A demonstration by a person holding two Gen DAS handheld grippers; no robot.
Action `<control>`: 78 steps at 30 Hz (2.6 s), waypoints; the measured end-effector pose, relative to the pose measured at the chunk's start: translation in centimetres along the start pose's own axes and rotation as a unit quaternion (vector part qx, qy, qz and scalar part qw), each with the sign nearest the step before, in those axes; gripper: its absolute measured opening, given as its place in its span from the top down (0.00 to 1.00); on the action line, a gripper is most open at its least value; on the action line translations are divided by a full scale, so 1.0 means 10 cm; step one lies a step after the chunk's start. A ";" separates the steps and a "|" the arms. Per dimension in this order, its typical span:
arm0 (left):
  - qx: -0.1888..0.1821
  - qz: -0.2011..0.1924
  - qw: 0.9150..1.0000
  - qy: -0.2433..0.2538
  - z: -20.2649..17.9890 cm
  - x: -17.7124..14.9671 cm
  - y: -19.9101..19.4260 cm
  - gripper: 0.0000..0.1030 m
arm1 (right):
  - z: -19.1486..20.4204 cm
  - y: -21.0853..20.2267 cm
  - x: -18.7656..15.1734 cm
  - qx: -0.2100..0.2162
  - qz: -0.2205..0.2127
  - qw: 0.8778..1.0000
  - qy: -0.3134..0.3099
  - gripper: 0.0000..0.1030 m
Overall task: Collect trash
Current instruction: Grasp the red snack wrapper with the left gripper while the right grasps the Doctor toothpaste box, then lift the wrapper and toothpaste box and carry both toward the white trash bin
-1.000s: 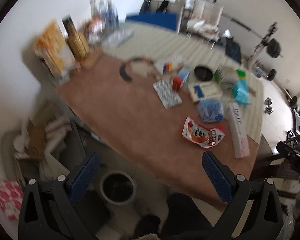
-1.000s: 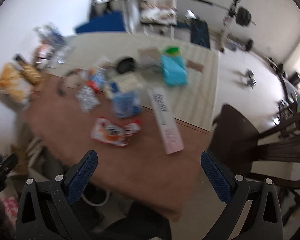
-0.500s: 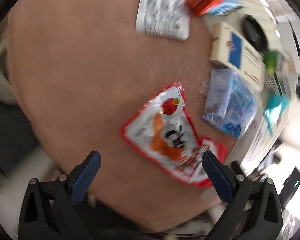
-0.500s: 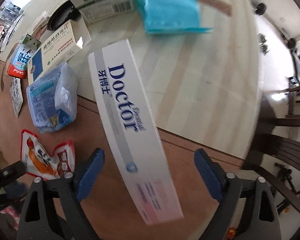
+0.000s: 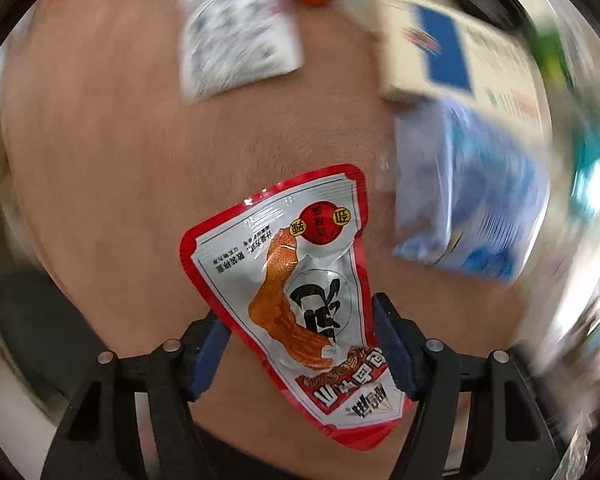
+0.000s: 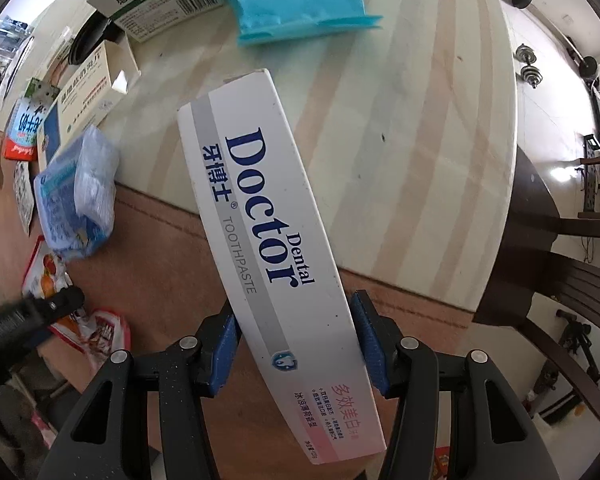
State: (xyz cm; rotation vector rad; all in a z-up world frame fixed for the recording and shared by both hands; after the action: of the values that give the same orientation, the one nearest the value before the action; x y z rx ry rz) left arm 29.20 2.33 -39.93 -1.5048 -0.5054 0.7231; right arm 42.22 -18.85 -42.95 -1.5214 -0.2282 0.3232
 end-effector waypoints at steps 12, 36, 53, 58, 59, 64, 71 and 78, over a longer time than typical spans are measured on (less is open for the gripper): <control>-0.036 0.027 0.990 -0.132 0.10 0.11 0.11 0.37 | 0.02 0.26 -0.15 -0.014 0.002 1.000 -0.007 0.33; 0.032 -0.068 0.996 0.042 -0.72 -0.09 -0.32 0.54 | 0.20 0.20 -0.47 -0.051 -0.017 0.997 -0.051 0.47; -0.029 -0.125 0.991 0.045 -0.59 -0.62 -0.96 0.55 | 0.15 -0.30 -0.65 0.009 -0.051 0.997 -0.055 0.50; -0.064 -0.154 0.985 0.036 -0.41 -0.65 -1.27 0.55 | 0.31 -0.58 -0.77 0.019 -0.077 0.995 -0.060 0.51; -0.076 -0.164 0.983 0.034 -0.30 -0.71 -1.32 0.55 | 0.37 -0.66 -0.80 0.022 -0.083 0.994 -0.063 0.51; -0.120 -0.201 0.972 0.021 0.67 -0.67 -1.38 0.55 | 0.77 -1.09 -0.88 0.036 -0.108 0.989 -0.090 0.51; -0.137 -0.231 0.963 -0.036 1.98 -0.88 -1.34 0.55 | 1.86 -1.16 -1.40 0.073 -0.102 0.978 -0.165 0.51; -0.114 -0.201 0.965 -0.127 3.32 -1.34 -0.65 0.55 | 3.10 -0.44 -2.32 0.098 -0.037 0.957 -0.270 0.51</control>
State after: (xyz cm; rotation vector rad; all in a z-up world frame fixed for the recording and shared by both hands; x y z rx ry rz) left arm -2.79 16.94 -30.76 -1.4616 -1.0853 0.5495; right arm 10.08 2.09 -36.07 -1.1991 -0.6635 0.6814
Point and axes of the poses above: each gripper's, at about its wrist camera, not at the fingertips, and y roughly the way its jaws point, z to its left, x to its top, the point moved 4 cm from there along y, roughly the way its jaws point, and after that the axes turned 1 degree about -z, right-handed, at the moved point
